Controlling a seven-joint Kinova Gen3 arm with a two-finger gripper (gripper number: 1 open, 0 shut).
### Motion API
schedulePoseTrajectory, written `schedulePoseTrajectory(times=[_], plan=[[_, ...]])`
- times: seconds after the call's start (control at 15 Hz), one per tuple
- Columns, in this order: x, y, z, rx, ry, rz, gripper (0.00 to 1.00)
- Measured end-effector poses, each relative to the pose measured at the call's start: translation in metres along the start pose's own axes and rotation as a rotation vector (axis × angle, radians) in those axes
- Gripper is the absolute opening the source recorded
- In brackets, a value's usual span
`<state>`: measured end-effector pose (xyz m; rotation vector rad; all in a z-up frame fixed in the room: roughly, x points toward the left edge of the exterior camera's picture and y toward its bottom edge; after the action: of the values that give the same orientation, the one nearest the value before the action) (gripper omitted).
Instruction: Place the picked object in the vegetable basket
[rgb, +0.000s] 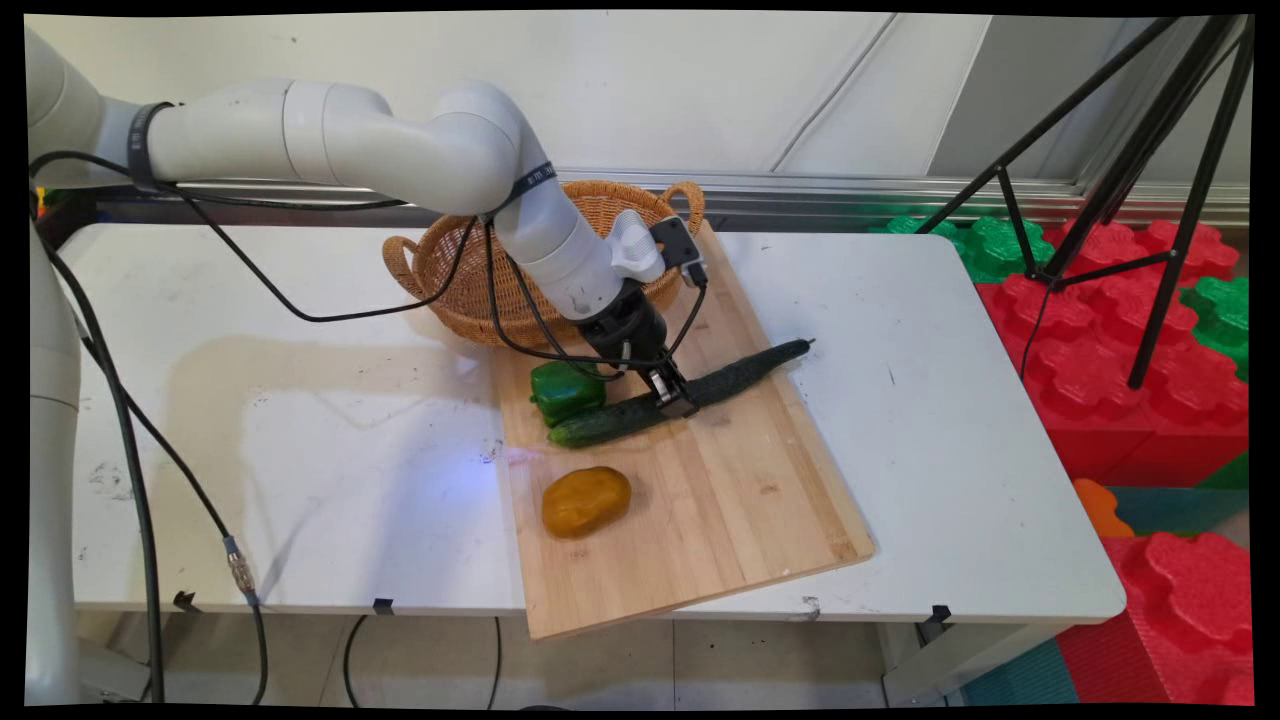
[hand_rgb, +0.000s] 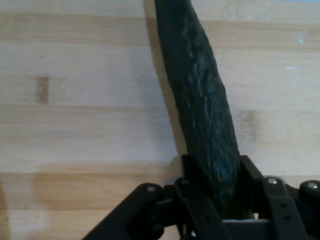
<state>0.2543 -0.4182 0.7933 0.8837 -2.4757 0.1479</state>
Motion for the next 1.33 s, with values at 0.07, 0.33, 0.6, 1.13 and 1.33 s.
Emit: schedulePoseTrajectory(times=[0.07, 0.33, 0.6, 1.13, 1.33], plan=[[0.000, 0.000, 0.000, 0.001, 0.000, -0.001, 0.00], [0.002, 0.000, -0.001, 0.009, 0.006, -0.010, 0.00], [0.005, 0.002, -0.007, 0.010, 0.019, -0.023, 0.00], [0.009, 0.009, -0.038, 0.011, 0.071, -0.035, 0.00], [0.009, 0.012, -0.060, 0.011, 0.100, -0.023, 0.00]])
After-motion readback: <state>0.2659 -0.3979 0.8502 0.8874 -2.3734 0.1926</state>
